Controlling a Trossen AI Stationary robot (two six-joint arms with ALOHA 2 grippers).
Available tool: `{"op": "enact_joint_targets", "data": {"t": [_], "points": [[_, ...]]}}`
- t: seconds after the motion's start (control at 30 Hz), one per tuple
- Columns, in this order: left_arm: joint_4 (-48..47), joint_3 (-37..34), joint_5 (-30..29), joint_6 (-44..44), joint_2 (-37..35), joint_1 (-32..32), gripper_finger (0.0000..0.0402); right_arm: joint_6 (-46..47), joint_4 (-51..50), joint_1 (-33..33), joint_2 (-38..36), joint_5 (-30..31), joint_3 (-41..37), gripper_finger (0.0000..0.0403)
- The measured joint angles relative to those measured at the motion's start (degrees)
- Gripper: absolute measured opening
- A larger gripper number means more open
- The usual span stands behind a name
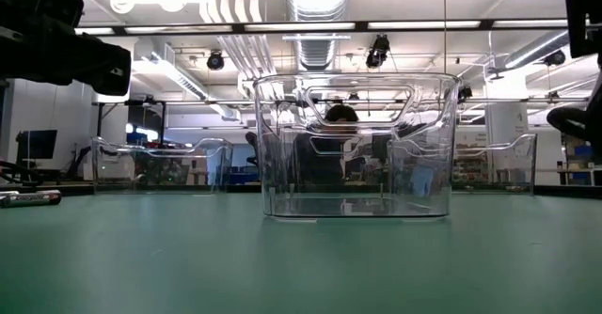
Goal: Sort batteries
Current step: Put the black battery into the top right transparent bin
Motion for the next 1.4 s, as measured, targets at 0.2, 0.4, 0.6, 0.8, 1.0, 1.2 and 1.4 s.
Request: {"op": "enact_joint_targets", "data": {"t": [0.2, 0.4, 0.6, 0.8, 1.0, 1.2, 1.4], "points": [[-0.02, 0.0, 0.0, -0.01, 0.0, 0.0, 0.0007, 1.9, 0.14, 0.0, 0.0, -0.01, 4.68, 0.0275], [0.0, 0.0, 0.0, 0.0, 0.0, 0.0, 0.0007, 6.09, 0.01, -0.02, -0.04, 0.24, 8.56, 0.0267], [0.0, 0.0, 0.0, 0.0, 0.0, 0.0, 0.0007, 12.65, -1.24, -0.02, -0.07, 0.47, 8.71, 0.027], [0.0, 0.0, 0.0, 0.0, 0.0, 0.0, 0.0007, 16.46, -1.53, -0.02, -0.07, 0.42, 7.36, 0.0266], [0.0, 0.0, 0.0, 0.0, 0.0, 0.0, 0.0007, 18.86, 1.42, 0.09, -0.07, -0.79, 6.31, 0.0239], [0.0, 0.0, 0.0, -0.01, 0.0, 0.0, 0.0007, 23.17, 5.27, 0.98, -0.26, -3.86, 4.85, 0.0204], [0.02, 0.0, 0.0, -0.01, 0.0, 0.0, 0.0007, 23.73, 6.59, 1.44, -0.24, -6.34, 3.78, 0.0158]]}}
